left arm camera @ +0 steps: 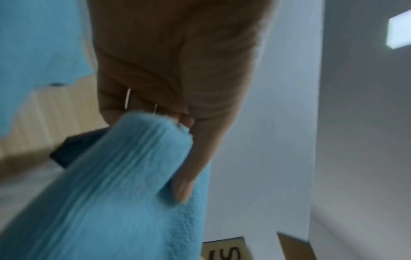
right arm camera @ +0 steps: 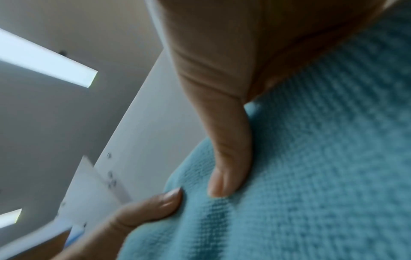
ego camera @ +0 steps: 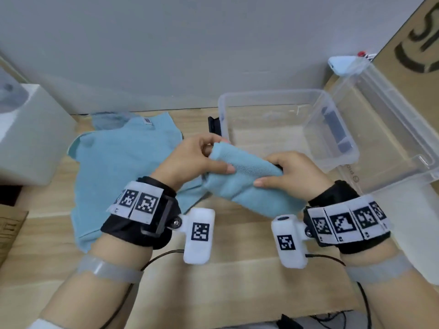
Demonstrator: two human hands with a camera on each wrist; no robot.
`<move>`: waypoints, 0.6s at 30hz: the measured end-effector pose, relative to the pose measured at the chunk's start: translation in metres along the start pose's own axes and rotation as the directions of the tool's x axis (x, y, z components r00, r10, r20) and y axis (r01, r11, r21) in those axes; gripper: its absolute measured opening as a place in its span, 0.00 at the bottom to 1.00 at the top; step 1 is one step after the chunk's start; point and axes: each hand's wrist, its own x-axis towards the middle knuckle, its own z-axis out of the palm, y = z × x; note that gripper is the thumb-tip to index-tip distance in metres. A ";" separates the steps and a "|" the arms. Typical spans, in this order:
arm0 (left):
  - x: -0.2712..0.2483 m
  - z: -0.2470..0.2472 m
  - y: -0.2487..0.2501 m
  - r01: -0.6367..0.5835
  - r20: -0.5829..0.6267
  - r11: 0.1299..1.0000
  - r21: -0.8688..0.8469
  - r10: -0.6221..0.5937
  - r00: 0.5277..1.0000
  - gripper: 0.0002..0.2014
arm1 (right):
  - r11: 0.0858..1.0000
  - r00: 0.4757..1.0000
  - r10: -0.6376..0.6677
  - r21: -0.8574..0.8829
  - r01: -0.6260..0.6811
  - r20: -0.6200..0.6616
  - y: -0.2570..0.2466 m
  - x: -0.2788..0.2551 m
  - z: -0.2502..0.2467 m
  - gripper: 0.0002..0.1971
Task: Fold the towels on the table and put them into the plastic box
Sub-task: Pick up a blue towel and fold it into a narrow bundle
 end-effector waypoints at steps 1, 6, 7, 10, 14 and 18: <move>0.005 0.002 0.002 -0.011 -0.024 0.993 -0.120 0.008 1.000 0.18 | 0.996 1.000 0.005 0.086 -0.005 0.001 0.001 0.002 -0.003 0.09; 0.039 0.017 0.017 -0.190 -0.007 0.977 -0.097 0.190 0.982 0.15 | 0.909 0.992 -0.060 0.418 0.007 0.115 0.004 0.022 -0.015 0.19; 0.046 0.019 0.022 -0.201 0.001 0.978 -0.060 0.202 0.979 0.14 | 0.883 0.990 -0.062 0.469 -0.004 0.125 0.003 0.027 -0.018 0.18; 0.070 0.023 0.035 -0.217 -0.022 0.976 -0.006 0.217 0.976 0.12 | 0.790 0.988 -0.047 0.611 -0.052 0.144 0.005 0.045 -0.033 0.11; 0.093 0.020 0.037 -0.156 -0.092 0.981 -0.115 0.146 0.985 0.15 | 0.725 0.987 0.007 0.679 -0.115 0.160 0.020 0.068 -0.051 0.11; 0.108 0.010 0.032 -0.073 -0.142 0.949 -0.308 0.030 0.989 0.11 | 0.666 0.975 0.036 0.721 -0.188 0.221 0.034 0.089 -0.058 0.18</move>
